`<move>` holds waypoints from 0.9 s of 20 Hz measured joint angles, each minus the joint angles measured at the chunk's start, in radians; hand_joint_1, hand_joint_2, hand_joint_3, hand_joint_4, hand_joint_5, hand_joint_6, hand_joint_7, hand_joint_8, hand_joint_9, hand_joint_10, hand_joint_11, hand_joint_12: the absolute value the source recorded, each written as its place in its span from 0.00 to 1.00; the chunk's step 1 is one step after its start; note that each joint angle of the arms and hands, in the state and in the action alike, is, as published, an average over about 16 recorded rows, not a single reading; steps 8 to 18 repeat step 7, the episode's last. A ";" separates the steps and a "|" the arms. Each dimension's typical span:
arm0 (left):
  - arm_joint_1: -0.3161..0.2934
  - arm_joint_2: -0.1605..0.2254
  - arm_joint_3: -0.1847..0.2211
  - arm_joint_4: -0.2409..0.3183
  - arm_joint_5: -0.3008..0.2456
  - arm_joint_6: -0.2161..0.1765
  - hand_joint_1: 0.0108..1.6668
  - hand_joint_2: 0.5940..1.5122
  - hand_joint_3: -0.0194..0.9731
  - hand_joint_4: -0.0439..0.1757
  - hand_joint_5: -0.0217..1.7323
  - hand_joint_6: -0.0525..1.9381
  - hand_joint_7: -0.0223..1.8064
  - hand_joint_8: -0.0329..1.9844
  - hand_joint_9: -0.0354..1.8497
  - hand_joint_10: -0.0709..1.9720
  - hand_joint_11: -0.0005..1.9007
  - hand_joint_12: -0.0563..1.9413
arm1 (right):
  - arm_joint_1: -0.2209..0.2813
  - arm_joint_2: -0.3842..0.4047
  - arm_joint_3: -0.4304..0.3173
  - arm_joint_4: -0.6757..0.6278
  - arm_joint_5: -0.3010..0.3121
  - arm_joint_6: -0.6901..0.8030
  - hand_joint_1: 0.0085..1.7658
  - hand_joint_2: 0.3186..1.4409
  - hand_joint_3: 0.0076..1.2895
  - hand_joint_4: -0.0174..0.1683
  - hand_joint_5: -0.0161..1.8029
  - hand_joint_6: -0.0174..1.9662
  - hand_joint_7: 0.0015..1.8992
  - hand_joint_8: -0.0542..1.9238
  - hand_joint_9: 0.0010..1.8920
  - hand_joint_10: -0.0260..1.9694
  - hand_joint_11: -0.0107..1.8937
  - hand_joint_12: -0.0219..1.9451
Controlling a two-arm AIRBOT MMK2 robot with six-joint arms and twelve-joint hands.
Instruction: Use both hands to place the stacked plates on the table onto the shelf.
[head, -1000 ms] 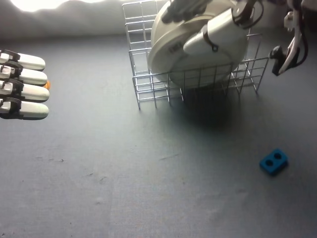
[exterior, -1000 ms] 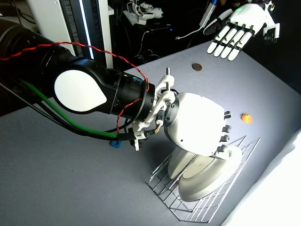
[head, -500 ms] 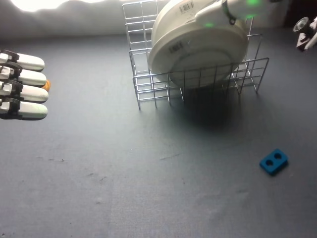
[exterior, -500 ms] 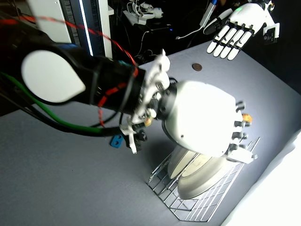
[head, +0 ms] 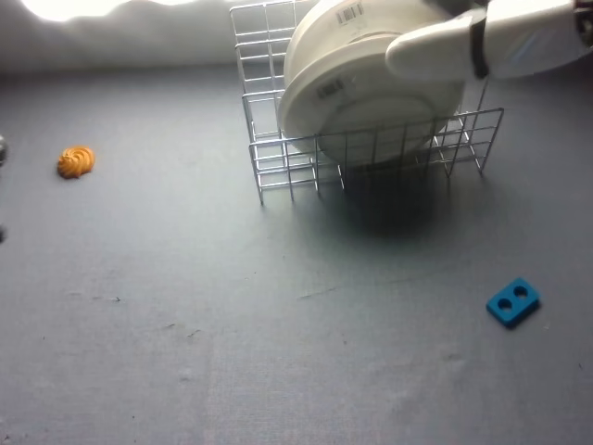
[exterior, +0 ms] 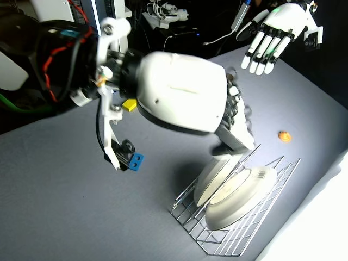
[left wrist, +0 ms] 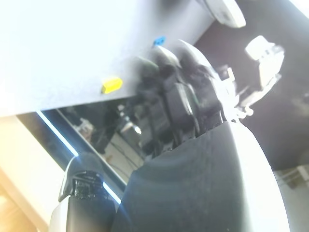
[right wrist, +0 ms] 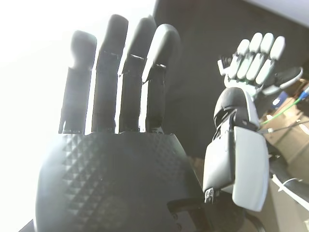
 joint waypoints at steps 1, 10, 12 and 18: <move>0.001 0.000 0.000 -0.001 -0.001 0.000 0.11 0.64 0.03 0.32 0.49 0.55 0.55 0.57 0.53 0.59 0.45 0.68 | -0.005 0.010 -0.011 0.011 0.007 -0.019 0.23 0.70 0.01 0.10 0.54 0.56 0.54 0.59 0.54 0.60 0.47 0.88; 0.002 0.001 0.000 -0.004 -0.003 -0.001 0.18 0.67 0.03 0.38 0.71 0.87 0.78 0.89 0.77 0.91 0.71 0.98 | -0.022 0.046 -0.041 0.031 0.027 -0.049 0.18 0.72 0.01 0.12 0.62 0.88 0.62 0.90 0.63 0.92 0.67 0.98; 0.002 0.001 0.000 -0.004 -0.003 -0.001 0.18 0.67 0.03 0.38 0.71 0.87 0.78 0.89 0.77 0.91 0.71 0.98 | -0.022 0.046 -0.041 0.031 0.027 -0.049 0.18 0.72 0.01 0.12 0.62 0.88 0.62 0.90 0.63 0.92 0.67 0.98; 0.002 0.001 0.000 -0.004 -0.003 -0.001 0.18 0.67 0.03 0.38 0.71 0.87 0.78 0.89 0.77 0.91 0.71 0.98 | -0.022 0.046 -0.041 0.031 0.027 -0.049 0.18 0.72 0.01 0.12 0.62 0.88 0.62 0.90 0.63 0.92 0.67 0.98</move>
